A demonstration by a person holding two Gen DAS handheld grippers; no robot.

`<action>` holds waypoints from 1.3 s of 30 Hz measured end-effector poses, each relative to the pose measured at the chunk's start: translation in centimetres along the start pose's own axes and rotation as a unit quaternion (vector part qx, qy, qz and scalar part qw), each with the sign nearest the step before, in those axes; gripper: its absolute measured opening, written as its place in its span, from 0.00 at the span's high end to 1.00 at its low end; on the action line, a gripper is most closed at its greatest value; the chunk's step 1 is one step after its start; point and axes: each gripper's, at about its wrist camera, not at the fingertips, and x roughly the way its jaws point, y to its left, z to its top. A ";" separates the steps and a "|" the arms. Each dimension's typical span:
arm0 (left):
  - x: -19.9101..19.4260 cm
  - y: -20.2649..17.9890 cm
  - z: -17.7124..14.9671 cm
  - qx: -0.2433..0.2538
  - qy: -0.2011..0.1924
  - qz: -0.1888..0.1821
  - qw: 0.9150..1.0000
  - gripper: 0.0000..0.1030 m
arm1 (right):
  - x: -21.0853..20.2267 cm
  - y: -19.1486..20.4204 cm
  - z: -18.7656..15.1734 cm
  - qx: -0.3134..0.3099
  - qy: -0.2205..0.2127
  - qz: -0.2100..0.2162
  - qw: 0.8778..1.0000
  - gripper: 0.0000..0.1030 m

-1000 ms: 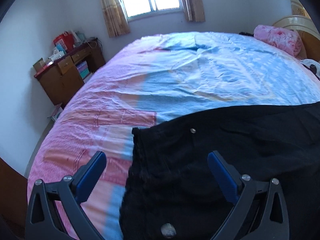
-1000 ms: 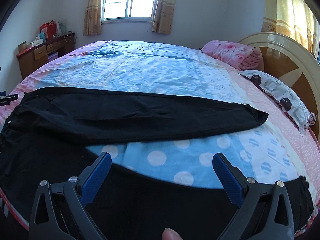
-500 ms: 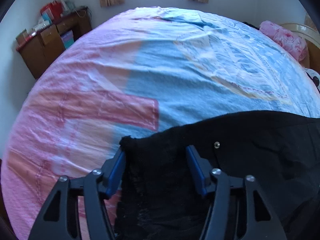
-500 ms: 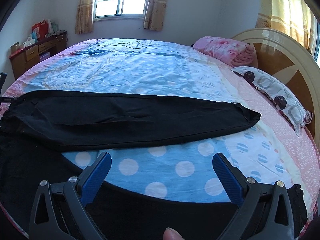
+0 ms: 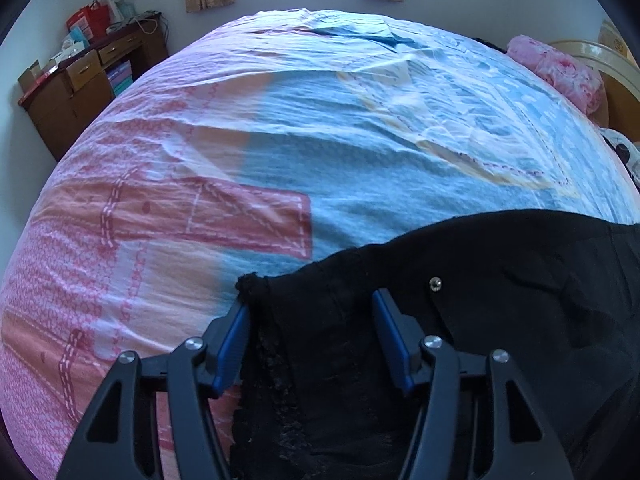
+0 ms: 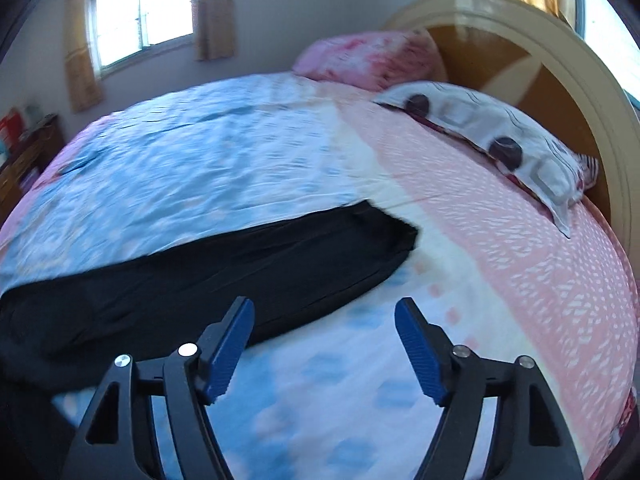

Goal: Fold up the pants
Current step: 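Grasp the waistband corner with the left gripper while the right gripper grasps the other waistband corner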

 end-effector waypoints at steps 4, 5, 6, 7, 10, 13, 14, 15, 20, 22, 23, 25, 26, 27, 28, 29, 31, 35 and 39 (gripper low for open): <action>0.2 -0.4 0.1 0.006 -0.007 0.006 1.000 0.40 | 3.4 -2.0 3.8 0.017 0.021 -0.011 1.000 0.33; 0.2 -0.4 0.0 0.007 -0.008 0.007 1.000 0.40 | 4.2 -2.3 4.4 0.019 0.028 -0.007 0.999 0.33; 0.2 -0.4 0.0 0.007 -0.009 0.008 1.000 0.40 | 5.4 -2.6 5.3 0.020 0.036 -0.006 0.999 0.33; 0.2 -0.4 0.0 0.009 -0.010 0.008 1.000 0.40 | 6.3 -2.9 6.0 0.023 0.041 -0.006 0.999 0.33; 0.2 -0.5 -0.1 0.010 -0.011 0.010 1.000 0.40 | 9.4 -3.5 8.1 0.024 0.063 0.005 0.998 0.33; 0.3 -0.7 -0.1 0.013 -0.015 0.014 1.000 0.40 | 12.5 -3.8 9.5 0.014 0.080 -0.001 0.997 0.33; 0.3 -0.7 -0.2 0.014 -0.018 0.014 1.000 0.40 | 13.5 -3.8 9.8 0.012 0.089 -0.001 0.996 0.33; 0.3 -0.7 -0.2 0.014 -0.020 0.014 1.000 0.40 | 14.4 -3.8 10.0 0.010 0.095 0.000 0.995 0.33; 0.5 -0.8 -0.2 0.016 -0.022 0.013 1.000 0.39 | 18.1 -3.3 10.4 0.000 0.129 0.020 0.991 0.36; 0.5 -0.9 -0.1 0.018 -0.023 0.014 0.999 0.39 | 19.1 -2.9 10.2 -0.005 0.143 0.031 0.989 0.53; 0.5 -0.9 -0.2 0.018 -0.025 0.014 0.999 0.39 | 19.5 -2.6 10.1 -0.010 0.151 0.031 0.988 0.59; 0.5 -1.0 -0.2 0.021 -0.028 0.018 0.999 0.40 | 19.5 -2.0 9.8 -0.025 0.146 0.030 0.989 0.68; 0.4 -1.2 -0.2 0.023 -0.029 0.021 0.999 0.40 | 19.3 -1.9 9.7 -0.027 0.143 0.028 0.989 0.70; 0.4 -1.3 -0.2 0.026 -0.030 0.023 0.999 0.41 | 19.0 -1.9 9.8 -0.029 0.139 0.024 0.990 0.75; 0.3 -1.4 -0.3 0.030 -0.031 0.024 0.999 0.45 | 18.6 -1.8 9.8 -0.032 0.135 0.022 0.990 0.81; 0.2 -1.7 -0.3 0.037 -0.034 0.023 0.998 0.48 | 18.1 -1.7 9.8 -0.036 0.127 0.018 0.991 0.87; 0.0 -2.1 -0.4 0.050 -0.036 0.022 0.998 0.59 | 16.7 -1.9 10.1 -0.039 0.106 0.014 0.993 0.93; -0.3 -2.6 -0.3 0.056 -0.032 0.019 0.998 0.67 | 14.1 -2.4 10.4 -0.030 0.074 0.017 0.997 0.93; -1.2 -2.3 -0.2 0.041 -0.030 0.008 0.999 0.73 | 12.0 -2.5 10.7 -0.027 0.049 0.020 0.998 0.93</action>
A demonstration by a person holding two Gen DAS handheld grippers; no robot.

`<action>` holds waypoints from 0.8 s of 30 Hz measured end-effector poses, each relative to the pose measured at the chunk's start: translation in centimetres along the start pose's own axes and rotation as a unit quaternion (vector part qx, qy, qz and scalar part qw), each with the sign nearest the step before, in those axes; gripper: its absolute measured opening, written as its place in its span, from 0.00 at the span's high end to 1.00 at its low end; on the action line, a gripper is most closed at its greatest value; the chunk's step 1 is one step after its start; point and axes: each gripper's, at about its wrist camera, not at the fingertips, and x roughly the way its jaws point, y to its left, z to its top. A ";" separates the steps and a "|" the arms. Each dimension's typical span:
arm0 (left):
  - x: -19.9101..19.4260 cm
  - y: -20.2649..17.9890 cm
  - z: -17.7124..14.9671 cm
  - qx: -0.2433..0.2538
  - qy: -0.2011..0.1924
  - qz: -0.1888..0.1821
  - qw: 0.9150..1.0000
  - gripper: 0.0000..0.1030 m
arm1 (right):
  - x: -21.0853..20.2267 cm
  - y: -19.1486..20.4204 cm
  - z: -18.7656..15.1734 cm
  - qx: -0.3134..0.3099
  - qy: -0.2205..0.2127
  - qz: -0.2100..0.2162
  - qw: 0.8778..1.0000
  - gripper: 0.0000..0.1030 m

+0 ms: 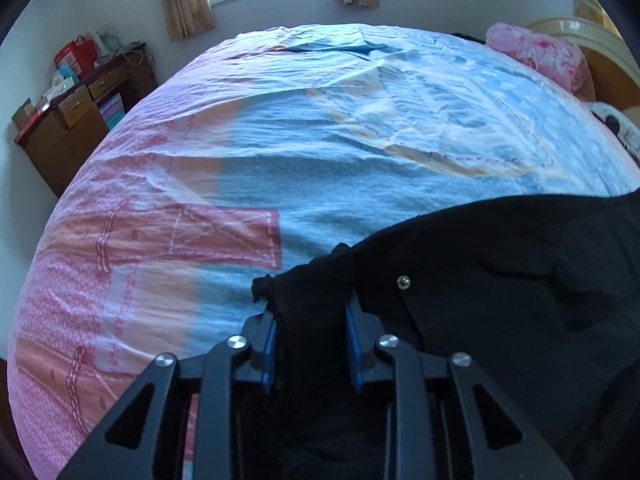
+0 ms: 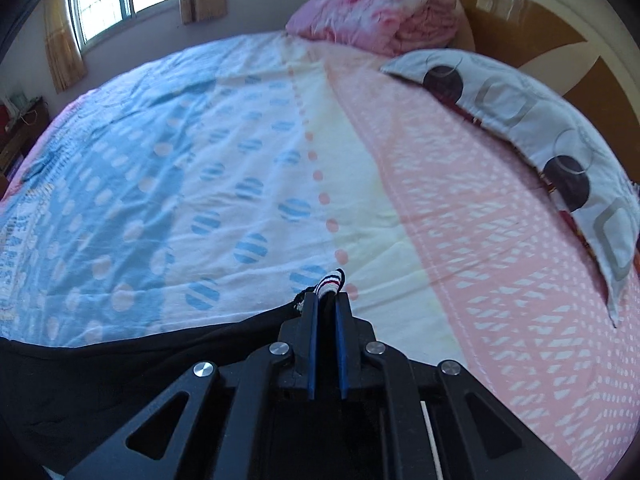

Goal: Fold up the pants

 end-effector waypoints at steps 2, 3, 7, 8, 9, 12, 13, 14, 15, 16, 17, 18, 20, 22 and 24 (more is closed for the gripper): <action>-0.8 0.1 0.0 -0.003 -0.009 -0.003 1.000 0.74 | -1.5 -0.3 -0.1 0.005 -0.014 0.004 1.000 0.93; -1.2 0.2 -0.1 -0.006 -0.014 -0.007 1.000 0.75 | -2.4 -0.3 -0.2 0.005 -0.023 0.007 1.000 0.93; -4.2 0.9 -0.1 -0.022 -0.049 -0.023 0.998 0.75 | -6.6 -0.9 -1.4 0.007 -0.054 0.016 0.998 0.93; -5.1 1.1 -0.1 -0.025 -0.059 -0.029 0.998 0.75 | -7.6 -1.0 -1.7 0.006 -0.062 0.016 0.998 0.93; -6.1 1.3 -0.1 -0.029 -0.067 -0.038 0.997 0.75 | -9.0 -1.2 -2.2 0.006 -0.072 0.018 0.997 0.93; -8.5 1.6 -0.6 -0.036 -0.085 -0.052 0.994 0.75 | -13.2 -2.1 -4.0 0.012 -0.098 0.032 0.995 0.93; -9.4 1.7 -1.0 -0.036 -0.093 -0.057 0.993 0.75 | -14.4 -2.5 -4.8 0.014 -0.106 0.035 0.994 0.93; -9.8 1.6 -1.2 -0.035 -0.098 -0.059 0.993 0.75 | -15.6 -2.7 -5.6 0.015 -0.114 0.036 0.993 0.93; -10.5 1.6 -1.5 -0.036 -0.104 -0.062 0.992 0.75 | -17.0 -3.1 -6.6 0.017 -0.123 0.038 0.992 0.93; -11.0 1.7 -1.9 -0.038 -0.107 -0.065 0.991 0.75 | -17.9 -3.4 -7.4 0.021 -0.129 0.040 0.991 0.93; -11.5 1.7 -2.4 -0.040 -0.111 -0.067 0.991 0.75 | -19.0 -3.8 -8.5 0.024 -0.135 0.043 0.990 0.93; -12.2 1.8 -3.0 -0.041 -0.116 -0.070 0.990 0.75 | -19.9 -4.1 -9.4 0.027 -0.141 0.045 0.989 0.93; -13.5 2.2 -4.4 -0.045 -0.128 -0.080 0.988 0.75 | -21.2 -4.8 -11.3 0.031 -0.148 0.047 0.987 0.93; -14.4 2.6 -5.6 -0.049 -0.134 -0.085 0.986 0.75 | -22.2 -5.5 -13.5 0.033 -0.149 0.047 0.987 0.93; -15.4 3.1 -7.3 -0.057 -0.143 -0.096 0.983 0.75 | -22.8 -6.4 -15.6 0.040 -0.149 0.051 0.987 0.93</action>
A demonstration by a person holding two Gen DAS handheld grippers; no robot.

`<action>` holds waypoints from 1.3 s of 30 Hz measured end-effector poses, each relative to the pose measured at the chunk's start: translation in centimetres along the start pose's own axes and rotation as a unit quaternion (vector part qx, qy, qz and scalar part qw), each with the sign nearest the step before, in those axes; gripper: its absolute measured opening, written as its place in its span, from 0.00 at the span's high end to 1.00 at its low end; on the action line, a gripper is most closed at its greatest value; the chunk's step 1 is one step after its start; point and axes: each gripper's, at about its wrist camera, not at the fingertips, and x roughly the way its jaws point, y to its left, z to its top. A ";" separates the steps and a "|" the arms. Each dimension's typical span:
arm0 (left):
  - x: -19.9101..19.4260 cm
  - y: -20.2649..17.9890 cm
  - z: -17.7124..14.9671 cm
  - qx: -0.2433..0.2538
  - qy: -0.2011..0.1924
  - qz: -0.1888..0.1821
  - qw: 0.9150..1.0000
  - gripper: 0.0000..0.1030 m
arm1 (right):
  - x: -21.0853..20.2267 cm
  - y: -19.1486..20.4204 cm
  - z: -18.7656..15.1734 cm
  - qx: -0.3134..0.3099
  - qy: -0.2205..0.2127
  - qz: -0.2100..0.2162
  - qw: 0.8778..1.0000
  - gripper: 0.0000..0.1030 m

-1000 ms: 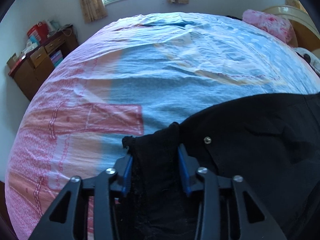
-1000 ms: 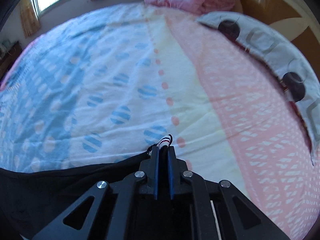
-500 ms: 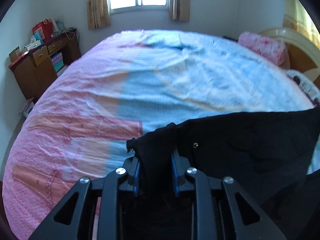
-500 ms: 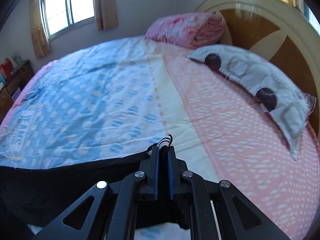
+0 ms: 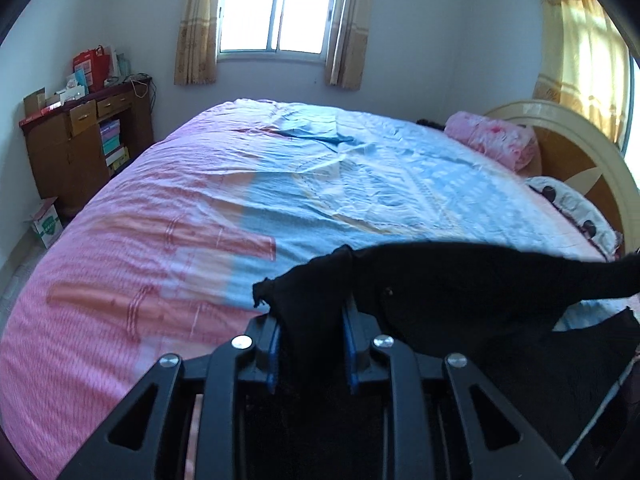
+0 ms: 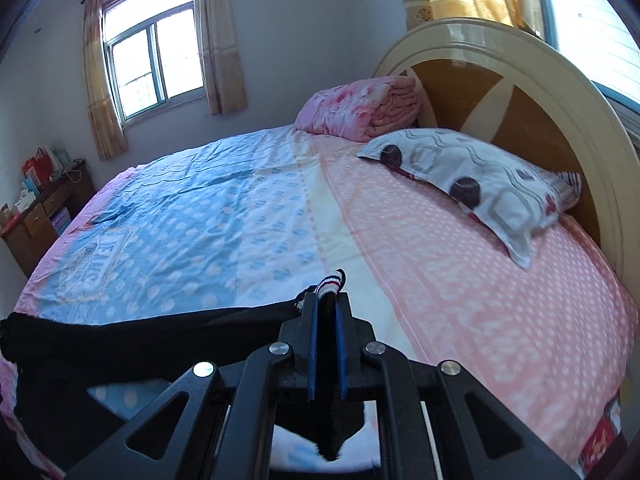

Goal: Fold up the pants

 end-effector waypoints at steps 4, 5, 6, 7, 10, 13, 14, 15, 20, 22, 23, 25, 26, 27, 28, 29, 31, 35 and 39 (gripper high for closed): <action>-2.2 0.3 -2.8 -0.006 -0.014 -0.019 1.000 0.75 | -2.0 -1.6 -3.5 0.009 0.000 0.006 1.000 0.93; -2.6 0.3 -3.6 -0.009 -0.013 -0.023 1.000 0.75 | -2.3 -2.0 -4.6 0.012 0.001 0.007 1.000 0.93; -3.0 0.2 -4.6 -0.009 -0.011 -0.023 1.000 0.75 | -2.6 -2.5 -5.5 0.013 0.004 0.005 1.000 0.93; -3.4 0.2 -5.5 -0.011 -0.009 -0.024 1.000 0.75 | -2.8 -2.8 -6.3 0.015 0.007 0.002 1.000 0.93; -4.3 0.1 -7.4 -0.016 -0.007 -0.030 0.999 0.75 | -3.4 -3.6 -8.9 0.025 0.014 0.002 1.000 0.93; -4.9 0.2 -9.6 -0.013 -0.004 -0.034 0.999 0.75 | -3.6 -4.1 -11.3 0.023 0.024 0.001 0.999 0.93; -4.8 0.1 -10.2 -0.014 -0.001 -0.034 0.999 0.75 | -3.5 -4.2 -11.9 0.021 0.029 0.000 0.999 0.93; -4.7 0.0 -10.9 -0.013 0.005 -0.031 0.999 0.75 | -3.3 -4.4 -12.7 0.019 0.036 -0.004 0.999 0.93; -5.5 -0.1 -12.4 -0.018 -0.009 -0.030 0.999 0.75 | -3.8 -4.8 -14.7 0.007 0.037 -0.016 0.999 0.92; -5.7 -0.4 -12.7 -0.009 -0.012 -0.024 1.000 0.75 | -4.5 -5.0 -15.0 0.016 0.041 -0.017 0.999 0.84; -5.9 -0.6 -12.9 -0.002 -0.013 -0.022 1.000 0.75 | -5.1 -4.9 -15.1 0.011 0.042 -0.039 0.998 0.80; -5.9 -0.7 -13.0 -0.004 -0.014 -0.022 1.000 0.75 | -6.2 -4.7 -15.2 0.002 0.037 -0.068 0.997 0.61; -6.0 -0.7 -13.1 -0.005 -0.015 -0.022 1.000 0.75 | -7.2 -4.3 -15.3 0.001 0.030 -0.083 0.996 0.59; -6.1 -0.6 -13.2 -0.007 -0.017 -0.023 1.000 0.75 | -8.1 -3.7 -15.3 -0.005 0.018 -0.092 0.996 0.59; -6.1 -0.6 -13.3 -0.009 -0.018 -0.023 1.000 0.75 | -9.0 -2.8 -15.3 -0.013 0.006 -0.095 0.995 0.59; -6.2 -0.6 -13.3 -0.010 -0.018 -0.023 1.000 0.75 | -9.9 -1.5 -15.4 -0.024 -0.004 -0.089 0.996 0.59; -6.3 -0.7 -13.5 -0.007 -0.019 -0.021 1.000 0.75 | -11.3 2.3 -15.7 -0.055 -0.015 -0.043 0.997 0.59; -6.3 -0.8 -13.8 -0.005 -0.026 -0.015 1.000 0.75 | -11.8 12.7 -17.7 -0.166 -0.017 0.045 0.985 0.59; -6.3 -0.9 -14.2 -0.005 -0.030 -0.014 0.999 0.75 | -10.3 23.9 -21.5 -0.277 -0.003 0.138 0.951 0.59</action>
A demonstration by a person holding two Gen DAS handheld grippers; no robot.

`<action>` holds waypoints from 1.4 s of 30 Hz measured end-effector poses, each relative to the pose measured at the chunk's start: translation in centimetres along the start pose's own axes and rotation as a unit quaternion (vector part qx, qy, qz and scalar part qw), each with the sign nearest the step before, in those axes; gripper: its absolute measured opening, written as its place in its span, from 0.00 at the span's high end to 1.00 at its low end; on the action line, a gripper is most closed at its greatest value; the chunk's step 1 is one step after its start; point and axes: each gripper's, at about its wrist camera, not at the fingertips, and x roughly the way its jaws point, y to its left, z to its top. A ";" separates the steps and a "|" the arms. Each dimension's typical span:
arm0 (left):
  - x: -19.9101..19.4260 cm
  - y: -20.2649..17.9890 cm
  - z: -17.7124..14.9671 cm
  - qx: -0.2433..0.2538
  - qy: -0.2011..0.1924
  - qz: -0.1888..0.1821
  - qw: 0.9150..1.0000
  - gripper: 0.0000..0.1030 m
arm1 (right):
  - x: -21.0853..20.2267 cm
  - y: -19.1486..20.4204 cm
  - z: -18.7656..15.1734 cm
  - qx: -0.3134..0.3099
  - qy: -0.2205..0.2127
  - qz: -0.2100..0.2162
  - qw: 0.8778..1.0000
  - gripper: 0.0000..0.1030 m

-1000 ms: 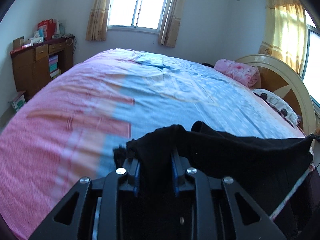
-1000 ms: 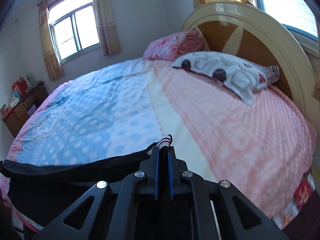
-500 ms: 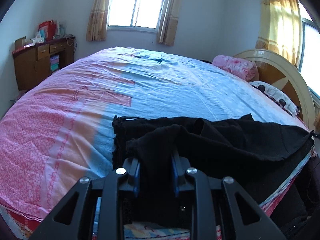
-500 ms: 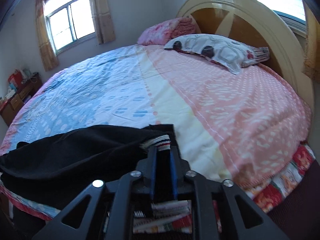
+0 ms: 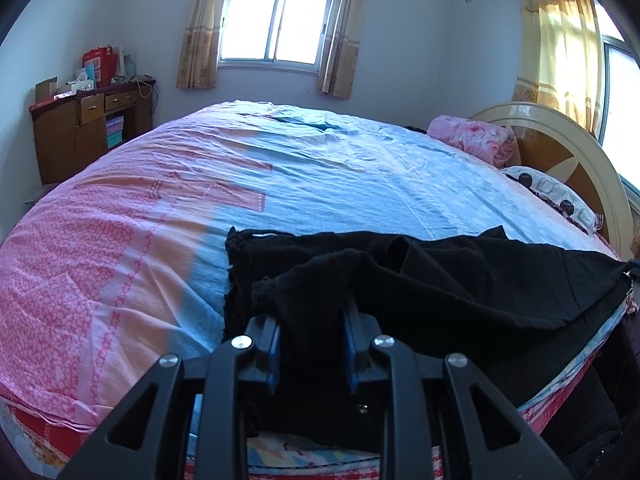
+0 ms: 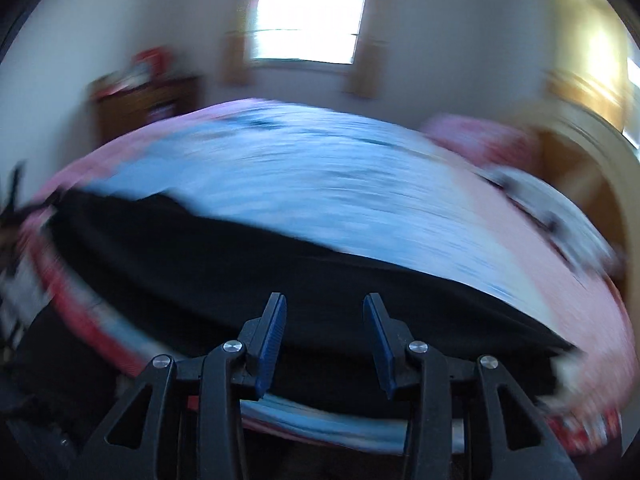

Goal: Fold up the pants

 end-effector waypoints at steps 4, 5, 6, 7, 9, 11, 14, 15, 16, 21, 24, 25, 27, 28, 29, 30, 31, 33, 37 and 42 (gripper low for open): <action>0.1 0.3 -0.5 -0.009 -0.003 -0.007 1.000 0.75 | 4.2 7.5 1.0 -0.077 0.013 0.047 0.996 0.59; 0.1 0.3 -0.5 -0.011 -0.004 -0.008 1.000 0.75 | 5.2 8.4 1.1 -0.077 0.018 0.055 0.995 0.59; 0.1 0.3 -0.6 -0.011 -0.005 -0.009 1.000 0.75 | 6.4 9.3 1.1 -0.076 0.031 0.067 0.994 0.59; 0.0 0.4 -0.6 -0.011 -0.006 -0.010 1.000 0.75 | 7.3 9.9 1.1 -0.080 0.040 0.069 0.994 0.59; -0.1 0.4 -0.6 -0.015 -0.009 -0.014 1.000 0.75 | 8.8 11.1 0.6 -0.098 0.054 0.065 0.992 0.59; -0.1 0.6 -0.6 -0.019 -0.010 -0.016 1.000 0.75 | 9.8 11.4 0.3 -0.101 0.069 0.068 0.990 0.59; -0.2 0.8 -0.6 -0.023 -0.011 -0.017 1.000 0.75 | 11.0 11.1 0.0 -0.107 0.082 0.057 0.989 0.59; -0.3 0.8 -0.6 -0.022 -0.011 -0.017 1.000 0.75 | 11.2 11.2 -0.1 -0.106 0.085 0.054 0.989 0.59; -0.3 0.7 -0.5 -0.022 -0.012 -0.017 1.000 0.75 | 11.5 11.1 -0.1 -0.106 0.086 0.051 0.989 0.59; -0.3 0.7 -0.4 -0.022 -0.011 -0.017 1.000 0.75 | 12.6 10.9 -0.2 -0.107 0.084 0.045 0.990 0.62; -0.4 0.6 -0.3 -0.020 -0.012 -0.017 1.000 0.75 | 12.3 10.4 0.1 -0.088 0.075 0.055 0.992 0.86; -0.5 0.5 -0.3 -0.016 -0.013 -0.018 1.000 0.75 | 12.1 10.3 0.1 -0.088 0.071 0.055 0.992 0.90; -0.7 0.4 -0.2 -0.005 -0.016 -0.017 1.000 0.75 | 11.0 10.3 0.1 -0.086 0.063 0.057 0.993 0.91; -0.9 0.2 -0.2 0.002 -0.018 -0.016 1.000 0.75 | 10.3 10.3 0.1 -0.087 0.059 0.056 0.993 0.92; -1.2 0.1 -0.1 0.010 -0.020 -0.015 1.000 0.75 | 9.7 10.3 0.2 -0.089 0.054 0.056 0.993 0.93; -1.5 0.0 -0.1 0.021 -0.024 -0.016 0.999 0.75 | 8.9 10.3 0.2 -0.090 0.050 0.059 0.993 0.93; -1.7 -0.1 -0.1 0.027 -0.027 -0.017 0.999 0.74 | 8.3 10.2 0.3 -0.091 0.047 0.062 0.993 0.93; -2.2 -0.1 -0.2 0.036 -0.033 -0.028 0.998 0.74 | 6.8 10.3 0.2 -0.098 0.043 0.064 0.992 0.93; -1.9 0.4 -0.7 0.037 -0.025 -0.039 0.998 0.73 | 6.8 10.6 0.0 -0.111 0.053 0.070 0.990 0.93; -1.6 1.4 -2.1 0.033 -0.018 -0.055 0.998 0.70 | 9.1 11.1 -1.5 -0.123 0.089 0.086 0.985 0.93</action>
